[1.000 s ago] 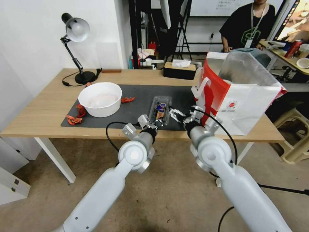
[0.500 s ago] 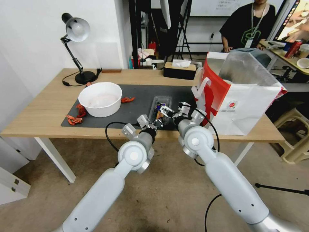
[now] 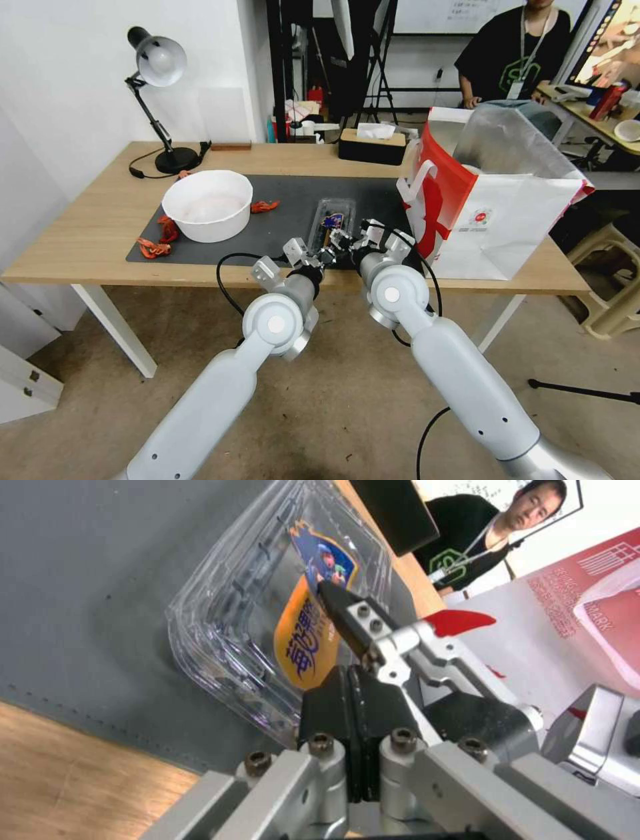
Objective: Close the takeout container lid, then place the container into the takeout bag.
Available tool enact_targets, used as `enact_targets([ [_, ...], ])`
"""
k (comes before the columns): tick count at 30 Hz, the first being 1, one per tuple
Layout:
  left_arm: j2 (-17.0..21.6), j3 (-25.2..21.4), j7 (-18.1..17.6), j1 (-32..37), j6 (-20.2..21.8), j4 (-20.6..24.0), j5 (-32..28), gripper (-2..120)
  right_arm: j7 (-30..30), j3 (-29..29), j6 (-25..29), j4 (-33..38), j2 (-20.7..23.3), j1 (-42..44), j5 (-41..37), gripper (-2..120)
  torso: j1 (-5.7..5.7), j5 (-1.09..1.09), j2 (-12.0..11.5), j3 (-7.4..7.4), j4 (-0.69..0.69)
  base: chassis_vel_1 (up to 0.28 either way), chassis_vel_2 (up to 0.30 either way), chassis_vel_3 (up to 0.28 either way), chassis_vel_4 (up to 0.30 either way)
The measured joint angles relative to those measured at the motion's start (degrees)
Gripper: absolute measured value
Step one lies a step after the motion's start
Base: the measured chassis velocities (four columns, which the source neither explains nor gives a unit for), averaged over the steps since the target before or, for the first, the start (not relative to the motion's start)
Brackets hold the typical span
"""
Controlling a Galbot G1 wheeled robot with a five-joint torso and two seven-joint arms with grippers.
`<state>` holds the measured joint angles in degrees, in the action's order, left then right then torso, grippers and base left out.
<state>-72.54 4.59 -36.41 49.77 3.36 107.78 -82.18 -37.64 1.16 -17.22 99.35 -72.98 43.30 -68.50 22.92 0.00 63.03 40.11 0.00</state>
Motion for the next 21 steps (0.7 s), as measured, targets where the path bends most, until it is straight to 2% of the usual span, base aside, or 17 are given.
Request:
enact_targets([
  [5,0.35,-0.08,0.62,0.41,-0.12,0.30,2.19,0,0.13,0.04,-0.02,0.00,0.02,0.19,0.50,16,0.00,0.00,0.00,0.00,0.00,0.000,0.000,0.000,0.000],
  [6,0.35,-0.08,0.62,0.41,-0.12,0.30,2.19,0,0.13,0.04,-0.02,0.00,0.02,0.19,0.50,16,0.00,0.00,0.00,0.00,0.00,0.000,0.000,0.000,0.000],
  [9,1.28,-0.47,2.43,1.35,-0.51,1.29,6.31,0,0.31,0.07,0.01,-0.02,0.00,0.36,0.94,3,0.00,0.00,0.00,0.00,0.00,0.000,0.000,0.000,0.000],
  [10,1.28,-0.47,2.43,1.35,-0.51,1.29,6.31,0,0.31,0.07,0.01,-0.02,0.00,0.36,0.94,3,0.00,0.00,0.00,0.00,0.00,0.000,0.000,0.000,0.000],
  [12,2.25,-1.05,4.60,2.52,-1.07,2.08,10.83,0,0.44,0.11,0.08,-0.02,-0.03,0.43,1.21,0,0.00,0.00,0.00,0.00,0.00,0.000,0.000,0.000,0.000],
  [14,3.29,-2.10,7.40,4.27,-2.13,3.02,17.27,9,0.51,0.13,0.12,-0.03,-0.08,0.46,1.42,0,0.00,0.00,0.00,-0.01,-0.01,0.000,0.000,0.000,0.000],
  [15,3.29,-2.10,7.40,4.27,-2.13,3.02,17.27,9,0.51,0.13,0.12,-0.03,-0.08,0.46,1.42,0,0.00,0.00,0.00,-0.01,-0.01,0.000,0.000,0.000,0.000],
  [18,4.55,-4.19,12.50,7.66,-4.44,3.76,27.65,21,0.60,0.15,0.16,-0.01,0.00,0.59,1.63,0,0.00,0.00,0.00,-0.01,0.01,0.000,0.000,0.000,0.000],
  [19,4.55,-4.19,12.50,7.66,-4.44,3.76,27.65,21,0.60,0.15,0.16,-0.01,0.00,0.59,1.63,0,0.00,0.00,0.00,-0.01,0.01,0.000,0.000,0.000,0.000],
  [21,4.70,-6.25,15.76,10.34,-6.60,3.79,35.15,31,0.65,0.17,0.18,0.14,0.02,0.66,1.71,0,0.00,-0.01,0.00,-0.01,0.00,0.000,0.000,0.000,0.000],
])
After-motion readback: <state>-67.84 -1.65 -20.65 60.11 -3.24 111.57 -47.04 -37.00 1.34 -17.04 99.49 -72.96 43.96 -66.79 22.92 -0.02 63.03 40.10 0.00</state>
